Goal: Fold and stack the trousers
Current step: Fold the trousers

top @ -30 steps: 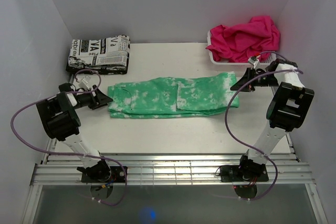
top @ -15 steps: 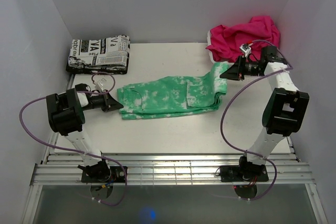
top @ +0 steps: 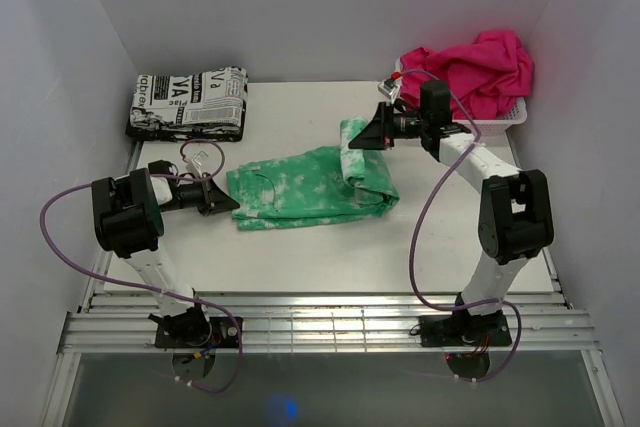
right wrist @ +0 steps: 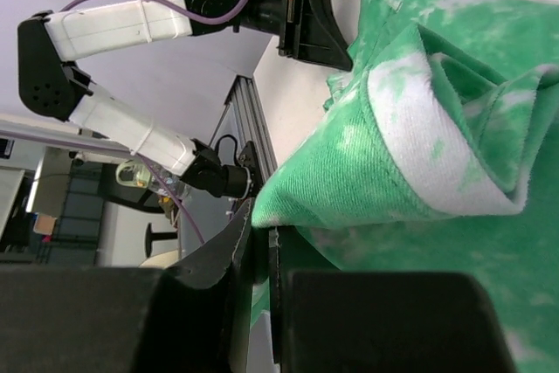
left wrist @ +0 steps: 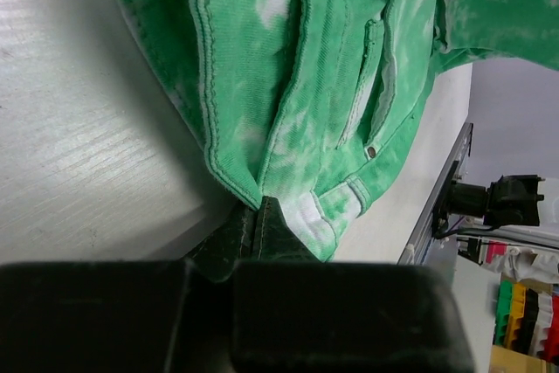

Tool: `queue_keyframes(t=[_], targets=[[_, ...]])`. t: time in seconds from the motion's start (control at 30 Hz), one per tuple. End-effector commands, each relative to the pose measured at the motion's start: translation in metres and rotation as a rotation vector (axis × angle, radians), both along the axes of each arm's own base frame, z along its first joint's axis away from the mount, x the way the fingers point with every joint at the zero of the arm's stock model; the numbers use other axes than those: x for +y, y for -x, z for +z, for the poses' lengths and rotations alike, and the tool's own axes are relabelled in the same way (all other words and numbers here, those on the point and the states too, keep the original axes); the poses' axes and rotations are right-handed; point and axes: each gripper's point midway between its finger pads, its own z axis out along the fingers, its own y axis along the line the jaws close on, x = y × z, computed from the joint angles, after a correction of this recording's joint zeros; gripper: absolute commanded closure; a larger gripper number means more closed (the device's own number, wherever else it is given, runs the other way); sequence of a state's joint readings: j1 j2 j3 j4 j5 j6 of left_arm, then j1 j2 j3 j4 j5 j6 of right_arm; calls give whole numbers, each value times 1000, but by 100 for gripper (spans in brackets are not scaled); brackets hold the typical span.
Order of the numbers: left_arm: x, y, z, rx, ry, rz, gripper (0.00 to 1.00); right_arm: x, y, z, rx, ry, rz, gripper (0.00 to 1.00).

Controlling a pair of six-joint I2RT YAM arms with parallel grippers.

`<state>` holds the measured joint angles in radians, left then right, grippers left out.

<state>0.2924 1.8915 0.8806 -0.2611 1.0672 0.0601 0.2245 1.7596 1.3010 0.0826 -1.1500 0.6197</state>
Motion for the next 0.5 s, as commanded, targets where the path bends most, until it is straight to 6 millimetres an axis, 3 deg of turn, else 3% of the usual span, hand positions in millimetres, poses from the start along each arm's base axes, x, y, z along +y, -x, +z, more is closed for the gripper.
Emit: queue_keyframes(t=[0.0,0.27,0.47], targets=[[1,7,-5,-9,-52,-20,100,34,-4,7,-19,-69,32,92],[0,10,-7,1,-46,-24,100,97,6,-8,-8,-83,139,92],[-2,12,-9,10,-40,-26,100,128,10,-26,15,-82,176,92]])
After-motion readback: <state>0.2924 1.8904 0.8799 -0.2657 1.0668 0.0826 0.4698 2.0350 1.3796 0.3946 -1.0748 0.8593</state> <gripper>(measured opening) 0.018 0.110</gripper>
